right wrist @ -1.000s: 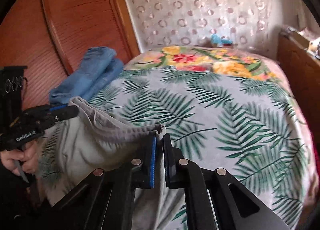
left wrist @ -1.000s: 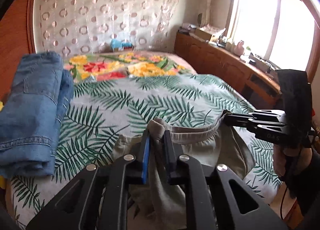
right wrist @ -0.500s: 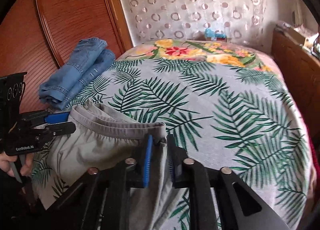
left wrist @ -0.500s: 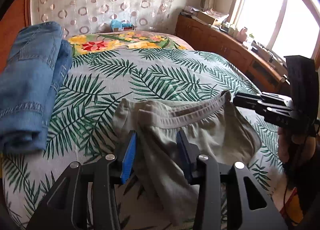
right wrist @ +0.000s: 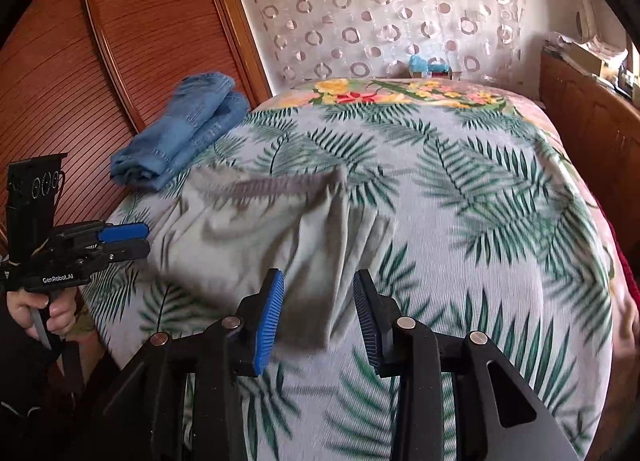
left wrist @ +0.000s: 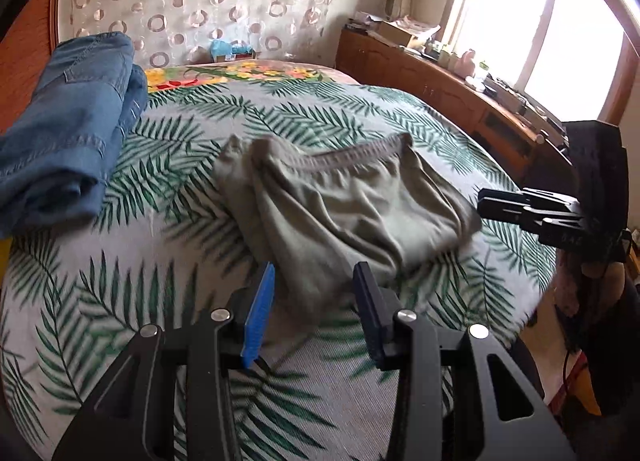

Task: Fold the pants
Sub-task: 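Pinch and straighten the folded pants' edge with both grippers, then open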

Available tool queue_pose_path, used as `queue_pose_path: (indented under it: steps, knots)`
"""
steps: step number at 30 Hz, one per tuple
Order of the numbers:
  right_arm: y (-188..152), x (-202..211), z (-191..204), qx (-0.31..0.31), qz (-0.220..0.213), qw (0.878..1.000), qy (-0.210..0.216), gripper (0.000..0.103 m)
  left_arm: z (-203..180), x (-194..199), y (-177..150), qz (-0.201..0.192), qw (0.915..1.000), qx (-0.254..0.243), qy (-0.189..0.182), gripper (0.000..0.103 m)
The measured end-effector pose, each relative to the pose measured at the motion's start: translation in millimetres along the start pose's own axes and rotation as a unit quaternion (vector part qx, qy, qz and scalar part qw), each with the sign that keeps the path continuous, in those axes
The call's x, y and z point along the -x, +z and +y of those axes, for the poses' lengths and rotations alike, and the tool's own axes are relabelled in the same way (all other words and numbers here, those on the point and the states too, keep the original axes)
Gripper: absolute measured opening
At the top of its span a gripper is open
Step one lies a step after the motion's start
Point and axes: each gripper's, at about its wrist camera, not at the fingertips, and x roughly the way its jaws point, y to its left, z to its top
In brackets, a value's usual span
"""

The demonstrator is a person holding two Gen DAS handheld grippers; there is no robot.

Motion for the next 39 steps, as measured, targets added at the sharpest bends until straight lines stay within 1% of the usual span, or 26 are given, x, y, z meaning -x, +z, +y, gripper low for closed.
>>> queue_pose_path:
  steps: [7, 13, 15, 17, 18, 19, 22, 25, 27, 32, 36, 39]
  knots:
    - [-9, -6, 3, 0.002, 0.018, 1.000, -0.008, 0.038, -6, -9, -11, 0.007, 0.9999, -0.007, 0.005, 0.041]
    - [-5, -16, 0, -0.005, 0.020, 1.000, -0.002, 0.038, -6, -15, -12, 0.006, 0.9998, -0.009, 0.014, 0.033]
    - [-5, -18, 0, -0.006, 0.020, 1.000, 0.003, 0.037, -6, -15, -12, 0.004, 0.9998, -0.011, 0.018, 0.027]
    - [-5, -19, 2, 0.002, 0.024, 1.000, 0.005, 0.021, -6, -14, -12, -0.001, 0.9996, -0.014, 0.024, 0.019]
    - [-5, -19, 3, 0.007, 0.022, 1.000, 0.001, 0.014, -6, -13, -12, -0.003, 0.9995, -0.018, 0.025, 0.018]
    - [-5, -18, 3, 0.009, 0.020, 1.000, 0.003, 0.010, -6, -12, -12, -0.006, 0.9994, -0.020, 0.028, 0.017]
    - [-4, -12, -1, 0.009, 0.010, 1.000, 0.001, 0.004, -4, -7, -11, -0.018, 0.9989, -0.023, 0.037, 0.014]
    - [-2, -2, -5, 0.006, -0.011, 1.000, -0.014, 0.003, 1, 0, -8, -0.031, 0.9985, -0.016, 0.041, 0.013]
    - [-2, 4, -9, 0.003, -0.018, 1.000, -0.014, 0.002, 5, 6, -5, -0.037, 0.9986, -0.011, 0.037, 0.013]
    - [-5, 7, -10, 0.006, -0.020, 1.000, -0.019, 0.002, 2, 11, -5, -0.040, 0.9983, -0.019, 0.039, 0.013]
    - [-7, 13, -10, 0.001, -0.025, 1.000, -0.014, 0.002, 3, 19, -7, -0.045, 0.9981, -0.017, 0.037, 0.012]
    - [-12, 15, -11, -0.004, -0.018, 1.000, 0.002, 0.002, 2, 23, -10, -0.045, 0.9981, -0.016, 0.039, 0.012]
